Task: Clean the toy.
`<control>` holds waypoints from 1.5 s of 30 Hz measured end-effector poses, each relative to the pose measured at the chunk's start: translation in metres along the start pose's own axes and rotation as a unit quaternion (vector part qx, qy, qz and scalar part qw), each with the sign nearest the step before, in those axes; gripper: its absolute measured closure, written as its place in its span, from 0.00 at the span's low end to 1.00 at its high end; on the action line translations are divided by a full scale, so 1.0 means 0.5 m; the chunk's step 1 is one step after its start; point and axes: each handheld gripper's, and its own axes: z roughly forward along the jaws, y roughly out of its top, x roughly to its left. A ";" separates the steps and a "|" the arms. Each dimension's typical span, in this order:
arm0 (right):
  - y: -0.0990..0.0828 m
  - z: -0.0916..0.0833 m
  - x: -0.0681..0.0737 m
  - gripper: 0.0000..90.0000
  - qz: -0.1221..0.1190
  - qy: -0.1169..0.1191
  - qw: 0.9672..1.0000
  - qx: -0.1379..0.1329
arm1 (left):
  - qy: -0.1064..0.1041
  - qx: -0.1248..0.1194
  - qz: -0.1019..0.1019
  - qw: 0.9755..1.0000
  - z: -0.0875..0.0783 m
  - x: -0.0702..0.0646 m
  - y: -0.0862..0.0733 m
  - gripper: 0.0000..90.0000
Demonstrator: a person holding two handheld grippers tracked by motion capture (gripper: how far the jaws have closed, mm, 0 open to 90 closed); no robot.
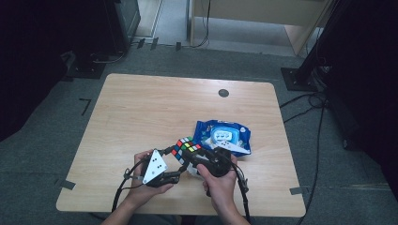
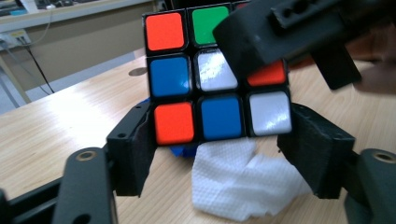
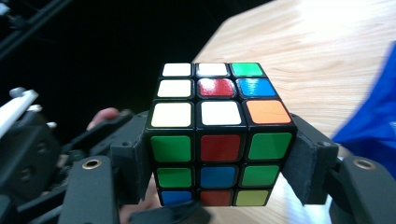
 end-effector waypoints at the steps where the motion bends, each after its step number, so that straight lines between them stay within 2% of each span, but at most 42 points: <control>1: 0.004 -0.003 -0.005 0.38 0.002 -0.005 1.000 0.004 | -0.003 0.004 0.003 1.000 0.001 0.002 -0.001 0.31; 3: 0.014 -0.010 -0.015 0.38 0.004 -0.011 1.000 0.008 | -0.002 0.012 0.013 1.000 0.002 0.006 -0.002 0.27; 6: 0.030 -0.021 -0.023 0.38 -0.007 -0.022 0.999 0.022 | 0.008 0.024 0.034 0.999 0.002 0.013 -0.007 0.26; 9: 0.045 -0.027 -0.026 0.38 -0.017 -0.021 0.998 0.050 | 0.010 0.031 0.043 0.999 0.001 0.021 -0.010 0.24; 11: 0.052 -0.030 -0.025 0.38 -0.028 -0.026 0.997 0.062 | 0.001 0.031 0.043 0.999 -0.002 0.026 -0.008 0.23; 14: 0.064 -0.032 -0.023 0.38 -0.042 -0.025 0.994 0.094 | -0.014 0.028 0.051 0.998 -0.004 0.027 -0.007 0.22; 18: 0.074 -0.028 -0.022 0.38 -0.043 -0.007 0.988 0.151 | -0.041 0.032 0.065 0.997 -0.002 0.022 -0.007 0.22; 20: 0.074 -0.023 -0.021 0.38 -0.040 0.006 0.983 0.179 | -0.047 0.032 0.071 0.996 -0.002 0.018 -0.005 0.21; 22: 0.073 -0.018 -0.021 0.38 -0.041 0.011 0.980 0.193 | -0.053 0.031 0.078 0.995 -0.002 0.014 -0.005 0.21; 24: 0.072 -0.014 -0.020 0.38 -0.028 0.012 0.977 0.209 | -0.052 0.033 0.089 0.994 -0.001 0.010 -0.005 0.20; 26: 0.072 -0.012 -0.022 0.38 -0.031 0.010 0.975 0.218 | -0.052 0.036 0.100 0.993 0.000 0.005 -0.006 0.20; 31: 0.069 -0.006 -0.016 0.38 -0.042 -0.006 0.968 0.249 | -0.057 0.048 0.136 0.988 0.004 -0.013 -0.003 0.19; 35: 0.064 0.000 -0.014 0.38 -0.047 -0.010 0.962 0.267 | -0.051 0.058 0.171 0.982 0.007 -0.027 -0.004 0.17; 39: 0.057 0.008 -0.014 0.38 -0.051 -0.012 0.954 0.296 | -0.048 0.070 0.205 0.975 0.013 -0.042 -0.009 0.17; 40: 0.054 0.011 -0.013 0.38 -0.052 -0.012 0.952 0.302 | -0.049 0.070 0.209 0.974 0.015 -0.045 -0.010 0.17; 41: 0.053 0.013 -0.013 0.38 -0.052 -0.012 0.951 0.306 | -0.050 0.070 0.214 0.973 0.016 -0.049 -0.011 0.17; 43: 0.051 0.015 -0.013 0.38 -0.053 -0.010 0.951 0.305 | -0.057 0.069 0.219 0.972 0.016 -0.051 -0.011 0.24; 45: 0.052 0.016 -0.014 0.38 -0.050 -0.005 0.951 0.304 | -0.060 0.068 0.218 0.972 0.014 -0.050 -0.012 0.28</control>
